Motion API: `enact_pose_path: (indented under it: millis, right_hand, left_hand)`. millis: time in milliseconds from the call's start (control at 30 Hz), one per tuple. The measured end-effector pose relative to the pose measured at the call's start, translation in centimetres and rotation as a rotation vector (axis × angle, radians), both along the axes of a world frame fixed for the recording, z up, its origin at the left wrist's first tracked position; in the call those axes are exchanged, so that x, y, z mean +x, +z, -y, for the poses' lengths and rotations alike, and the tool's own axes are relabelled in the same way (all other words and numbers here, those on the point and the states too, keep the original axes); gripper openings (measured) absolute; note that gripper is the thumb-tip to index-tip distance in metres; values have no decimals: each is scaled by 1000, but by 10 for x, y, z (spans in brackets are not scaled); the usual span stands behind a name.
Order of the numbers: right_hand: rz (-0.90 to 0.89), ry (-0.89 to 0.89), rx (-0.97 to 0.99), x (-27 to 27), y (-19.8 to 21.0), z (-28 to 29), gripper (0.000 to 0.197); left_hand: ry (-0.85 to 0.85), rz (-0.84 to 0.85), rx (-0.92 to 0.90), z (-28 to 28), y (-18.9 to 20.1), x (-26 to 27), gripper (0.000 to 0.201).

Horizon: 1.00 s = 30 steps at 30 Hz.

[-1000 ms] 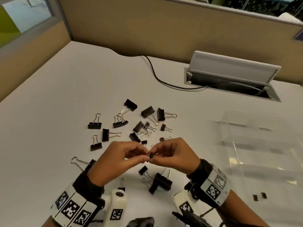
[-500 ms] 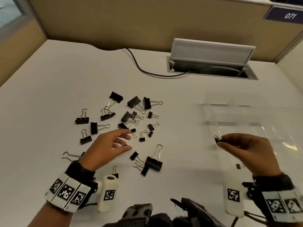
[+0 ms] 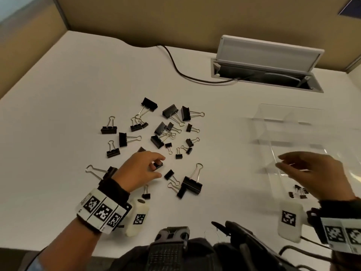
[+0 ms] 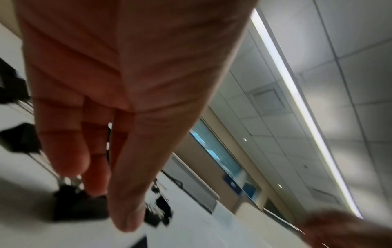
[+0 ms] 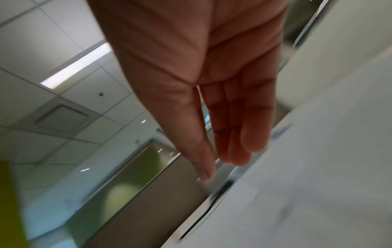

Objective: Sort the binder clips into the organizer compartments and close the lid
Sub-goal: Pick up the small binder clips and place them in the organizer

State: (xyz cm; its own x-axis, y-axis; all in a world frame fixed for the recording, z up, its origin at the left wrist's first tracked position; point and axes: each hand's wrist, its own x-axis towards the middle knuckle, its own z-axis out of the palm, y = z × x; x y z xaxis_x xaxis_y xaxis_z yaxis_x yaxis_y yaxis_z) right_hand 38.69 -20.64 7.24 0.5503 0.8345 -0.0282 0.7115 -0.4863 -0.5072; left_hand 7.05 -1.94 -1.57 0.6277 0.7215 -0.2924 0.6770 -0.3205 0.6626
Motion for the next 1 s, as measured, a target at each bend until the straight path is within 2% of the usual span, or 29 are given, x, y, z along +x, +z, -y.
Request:
enact_pose_path:
  millis: [167,300,367,533,667,800,1000]
  right_hand:
    - [-111,359,-10,-51,-37,-83,13]
    - [-17,617,-149,-95,-70,-128,25]
    - [55,683,-262,-111,-80,-140,32]
    - [175,680,-354,-129,-87,-152,35]
    - [174,697,-384,-128,-90,-158,25]
    - [85,697,-376,-117,-88,-155,22]
    - [26,692,-354,-109,-74,-151,24]
  left_hand:
    - [-79,-37,79,-3,-5,11,46]
    - [-1,-15,201,-20,-1,16,38]
    - [63,-5,228,-30,2,16,37]
    - [248,-41,260,-61,-4,8,38]
    - [293,-60,217,-75,-8,6,39]
    - [170,-114,195,-81,-11,9,46]
    - [-33,-369,206,-86,-6,20,47]
